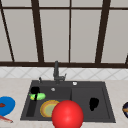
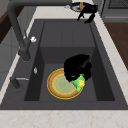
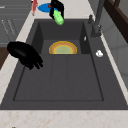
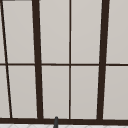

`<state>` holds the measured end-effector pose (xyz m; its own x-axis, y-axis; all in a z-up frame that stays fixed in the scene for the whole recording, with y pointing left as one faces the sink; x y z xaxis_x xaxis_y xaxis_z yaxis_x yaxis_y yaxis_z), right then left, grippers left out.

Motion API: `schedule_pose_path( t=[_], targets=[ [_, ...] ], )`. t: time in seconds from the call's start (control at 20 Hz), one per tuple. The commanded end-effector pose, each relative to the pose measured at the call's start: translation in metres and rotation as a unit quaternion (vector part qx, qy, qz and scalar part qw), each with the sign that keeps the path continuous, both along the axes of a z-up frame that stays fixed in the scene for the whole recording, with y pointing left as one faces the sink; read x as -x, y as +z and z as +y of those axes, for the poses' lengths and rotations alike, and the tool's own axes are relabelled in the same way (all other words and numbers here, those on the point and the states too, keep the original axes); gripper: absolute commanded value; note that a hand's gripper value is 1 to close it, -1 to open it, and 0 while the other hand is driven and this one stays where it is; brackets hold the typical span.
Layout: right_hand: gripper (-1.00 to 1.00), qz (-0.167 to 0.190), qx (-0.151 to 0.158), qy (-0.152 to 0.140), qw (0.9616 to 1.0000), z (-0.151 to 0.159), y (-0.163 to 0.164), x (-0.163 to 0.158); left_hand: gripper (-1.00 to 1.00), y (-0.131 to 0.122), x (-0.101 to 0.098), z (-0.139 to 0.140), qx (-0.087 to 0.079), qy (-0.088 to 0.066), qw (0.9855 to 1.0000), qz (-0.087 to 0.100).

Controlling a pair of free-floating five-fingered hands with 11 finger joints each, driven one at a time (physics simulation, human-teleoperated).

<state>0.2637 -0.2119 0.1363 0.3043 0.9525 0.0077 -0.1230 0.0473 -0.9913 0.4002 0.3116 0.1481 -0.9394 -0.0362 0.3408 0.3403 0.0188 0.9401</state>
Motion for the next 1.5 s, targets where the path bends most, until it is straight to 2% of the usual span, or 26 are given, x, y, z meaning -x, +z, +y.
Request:
schedule_pose_path(
  t=[0.0, 0.15, 0.6, 0.8, 1.0, 1.35, 1.45],
  targets=[
    [0.0, 0.0, 0.0, 0.0, 1.0, 0.0, 0.0, 0.0, 1.0, 0.007, 0.003, 0.03, 0.003, -0.006, 1.0, 0.0],
    [0.0, 0.0, 0.0, 0.0, 1.0, 0.0, 0.0, 0.0, 1.0, 0.009, 0.009, 0.054, 0.002, 0.0, 1.0, 0.001],
    [0.0, 0.0, 0.0, 0.0, 1.0, 0.0, 0.0, 0.0, 1.0, 0.026, 0.026, 0.126, -0.002, 0.0, 1.0, 0.004],
    [0.0, 0.0, 0.0, 0.0, 1.0, 0.0, 0.0, 0.0, 1.0, 0.033, 0.024, 0.158, 0.001, -0.002, 1.0, 0.009],
    [0.0, 0.0, 0.0, 0.0, 1.0, 0.0, 0.0, 0.0, 1.0, 0.028, 0.024, 0.191, 0.0, 0.0, 0.9999, 0.015],
    [0.0, 0.0, 0.0, 0.0, 1.0, 0.0, 0.0, 0.0, 1.0, 0.025, 0.025, 0.247, 0.0, -0.006, 0.9999, 0.014],
    [0.0, 0.0, 0.0, 0.0, 1.0, 0.0, 0.0, 0.0, 1.0, 0.022, 0.019, 0.262, 0.002, -0.008, 0.9999, 0.012]
  ],
)
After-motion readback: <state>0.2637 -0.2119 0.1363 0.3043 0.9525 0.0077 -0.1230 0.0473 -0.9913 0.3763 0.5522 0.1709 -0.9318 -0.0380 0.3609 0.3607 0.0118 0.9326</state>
